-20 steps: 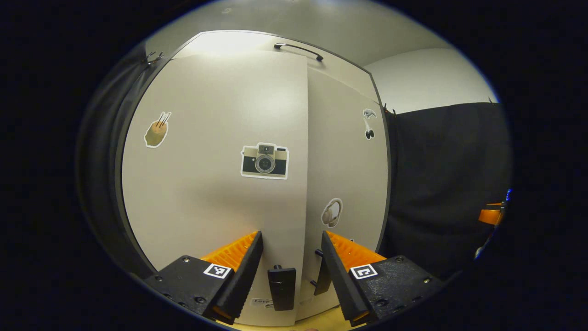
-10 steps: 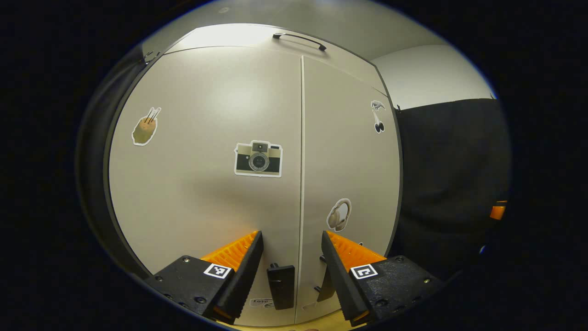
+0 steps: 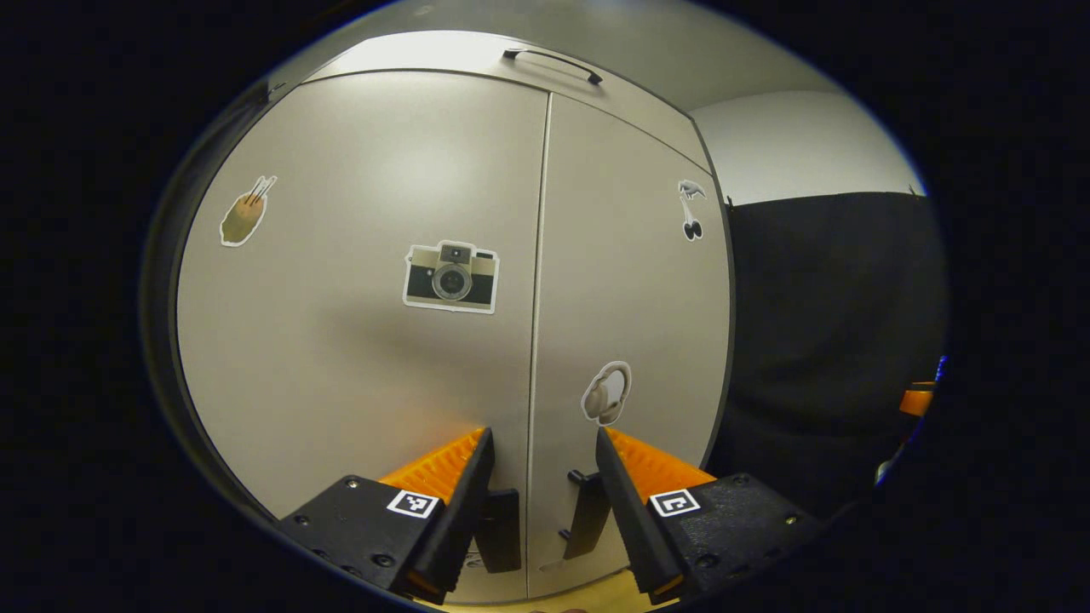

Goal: Grab one shoe with the right hand and put it into the shoe cabinet, grab the other shoe with the left hand and put it into the shoe cabinet; then close the right door with the right hand and the left door with the left hand.

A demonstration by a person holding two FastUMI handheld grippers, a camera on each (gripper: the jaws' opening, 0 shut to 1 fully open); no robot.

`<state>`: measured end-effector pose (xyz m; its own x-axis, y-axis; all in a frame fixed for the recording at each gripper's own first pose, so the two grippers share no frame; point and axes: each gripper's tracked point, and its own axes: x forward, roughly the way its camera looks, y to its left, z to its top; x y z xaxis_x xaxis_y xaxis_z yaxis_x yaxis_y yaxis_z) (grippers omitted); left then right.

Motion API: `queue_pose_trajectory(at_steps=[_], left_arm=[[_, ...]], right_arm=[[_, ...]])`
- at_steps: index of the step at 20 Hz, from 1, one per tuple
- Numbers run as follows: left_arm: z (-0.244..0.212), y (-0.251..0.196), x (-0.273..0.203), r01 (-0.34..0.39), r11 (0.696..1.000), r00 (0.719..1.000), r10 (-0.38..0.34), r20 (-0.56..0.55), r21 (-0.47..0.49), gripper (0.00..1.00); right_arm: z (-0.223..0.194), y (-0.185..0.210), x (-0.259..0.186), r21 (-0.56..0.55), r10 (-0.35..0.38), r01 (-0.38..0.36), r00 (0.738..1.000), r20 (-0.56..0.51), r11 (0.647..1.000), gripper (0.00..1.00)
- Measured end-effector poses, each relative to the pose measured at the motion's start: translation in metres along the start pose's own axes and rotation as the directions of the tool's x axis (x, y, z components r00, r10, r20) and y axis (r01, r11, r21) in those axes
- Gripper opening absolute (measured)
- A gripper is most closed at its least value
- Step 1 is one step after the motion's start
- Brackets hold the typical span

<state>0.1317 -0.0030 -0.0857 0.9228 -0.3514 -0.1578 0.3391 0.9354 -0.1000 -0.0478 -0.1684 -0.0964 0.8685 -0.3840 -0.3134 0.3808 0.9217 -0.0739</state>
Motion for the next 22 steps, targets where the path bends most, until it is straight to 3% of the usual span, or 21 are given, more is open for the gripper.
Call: queue_pose_trajectory(at_steps=[3, 10, 13, 14, 15, 17, 22], left_arm=[[0.009, 0.006, -0.008, -0.046, 0.998, 0.999, 0.046, 0.007, 0.033, 0.76], [0.049, -0.012, -0.064, -0.114, 0.993, 0.991, 0.113, 0.065, 0.006, 0.75], [0.062, -0.04, -0.089, -0.132, 0.991, 0.988, 0.132, 0.082, 0.001, 0.74], [0.066, -0.053, -0.094, -0.13, 0.991, 0.987, 0.13, 0.091, 0.002, 0.8], [0.069, -0.068, -0.1, -0.124, 0.992, 0.988, 0.124, 0.095, 0.003, 0.74], [0.073, -0.098, -0.108, -0.117, 0.993, 0.988, 0.116, 0.103, 0.007, 0.79], [0.068, -0.165, -0.127, -0.109, 0.994, 0.989, 0.107, 0.099, 0.007, 0.79]], right_arm=[[0.005, 0.012, -0.001, -0.005, 0.031, -0.031, 0.999, 0.013, 1.0, 0.93], [0.038, 0.033, -0.001, -0.027, 0.139, -0.137, 0.986, 0.088, 0.99, 0.96], [0.064, 0.035, -0.005, 0.008, 0.199, -0.202, 0.971, 0.13, 0.979, 0.94], [0.073, 0.034, -0.008, 0.014, 0.22, -0.225, 0.965, 0.144, 0.974, 0.96], [0.078, 0.031, -0.012, 0.016, 0.237, -0.242, 0.959, 0.154, 0.97, 0.96], [0.088, 0.022, -0.018, 0.006, 0.27, -0.275, 0.948, 0.171, 0.961, 0.94], [0.091, -0.006, -0.026, -0.04, 0.331, -0.329, 0.928, 0.173, 0.943, 0.94]])
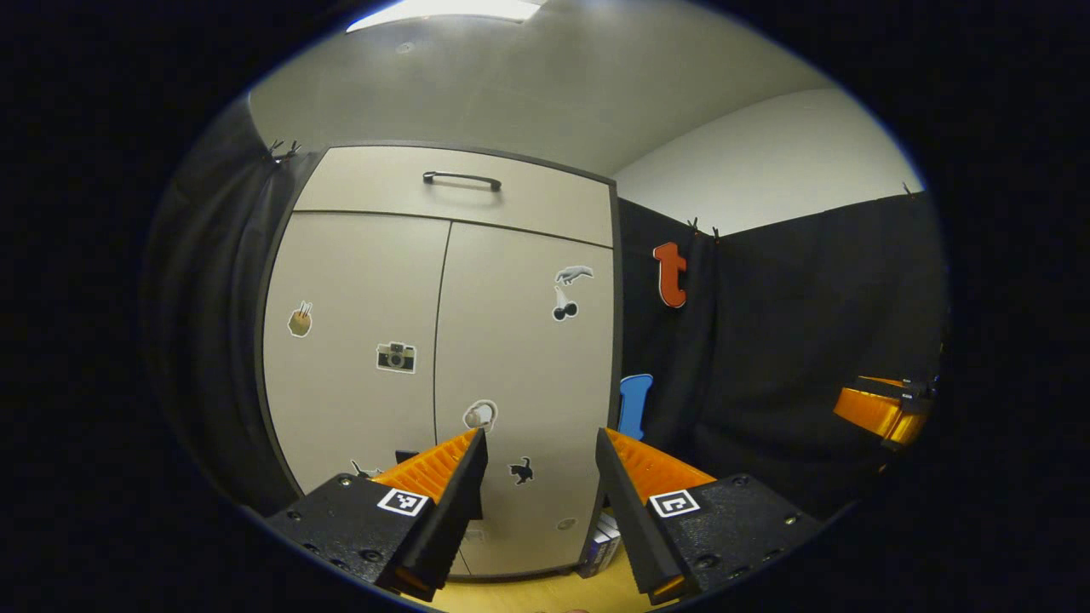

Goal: Grab one shoe with the right hand and put it into the shoe cabinet, grab the other shoe with the left hand and put it into the shoe cabinet; then close the right door with the right hand and the left door with the left hand.

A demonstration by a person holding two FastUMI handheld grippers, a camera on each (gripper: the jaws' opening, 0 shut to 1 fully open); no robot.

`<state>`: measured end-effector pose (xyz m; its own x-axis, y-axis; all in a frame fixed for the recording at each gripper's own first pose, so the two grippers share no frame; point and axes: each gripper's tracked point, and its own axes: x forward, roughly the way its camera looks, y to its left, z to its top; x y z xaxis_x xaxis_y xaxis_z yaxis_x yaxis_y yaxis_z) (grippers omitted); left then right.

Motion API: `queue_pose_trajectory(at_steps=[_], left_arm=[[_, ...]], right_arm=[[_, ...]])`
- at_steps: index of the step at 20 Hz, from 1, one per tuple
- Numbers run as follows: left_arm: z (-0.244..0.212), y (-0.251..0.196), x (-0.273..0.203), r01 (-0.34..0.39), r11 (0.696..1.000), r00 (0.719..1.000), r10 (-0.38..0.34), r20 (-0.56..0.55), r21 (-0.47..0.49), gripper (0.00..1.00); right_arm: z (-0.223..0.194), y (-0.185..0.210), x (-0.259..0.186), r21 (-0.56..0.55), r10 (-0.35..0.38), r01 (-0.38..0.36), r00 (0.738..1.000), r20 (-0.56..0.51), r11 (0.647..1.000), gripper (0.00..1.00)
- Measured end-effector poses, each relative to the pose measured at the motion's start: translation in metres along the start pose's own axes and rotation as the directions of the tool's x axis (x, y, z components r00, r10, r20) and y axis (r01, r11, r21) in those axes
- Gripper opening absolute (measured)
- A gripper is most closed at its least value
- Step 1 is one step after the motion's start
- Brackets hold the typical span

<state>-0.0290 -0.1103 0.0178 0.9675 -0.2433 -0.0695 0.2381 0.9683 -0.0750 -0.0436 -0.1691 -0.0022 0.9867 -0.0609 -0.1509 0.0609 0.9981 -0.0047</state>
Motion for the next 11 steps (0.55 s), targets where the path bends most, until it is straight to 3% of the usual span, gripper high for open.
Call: queue_pose_trajectory(at_steps=[5, 11], left_arm=[[-0.014, -0.036, -0.021, -0.038, 0.999, 0.999, 0.037, -0.025, -0.014, 0.8], [-0.024, -0.041, -0.036, -0.115, 0.993, 0.992, 0.115, -0.052, -0.007, 0.8]], right_arm=[[-0.004, -0.018, -0.012, -0.022, 0.071, -0.071, 0.997, -0.017, 0.997, 0.96], [-0.004, -0.025, -0.017, -0.058, 0.136, -0.137, 0.991, -0.006, 0.989, 0.96]])
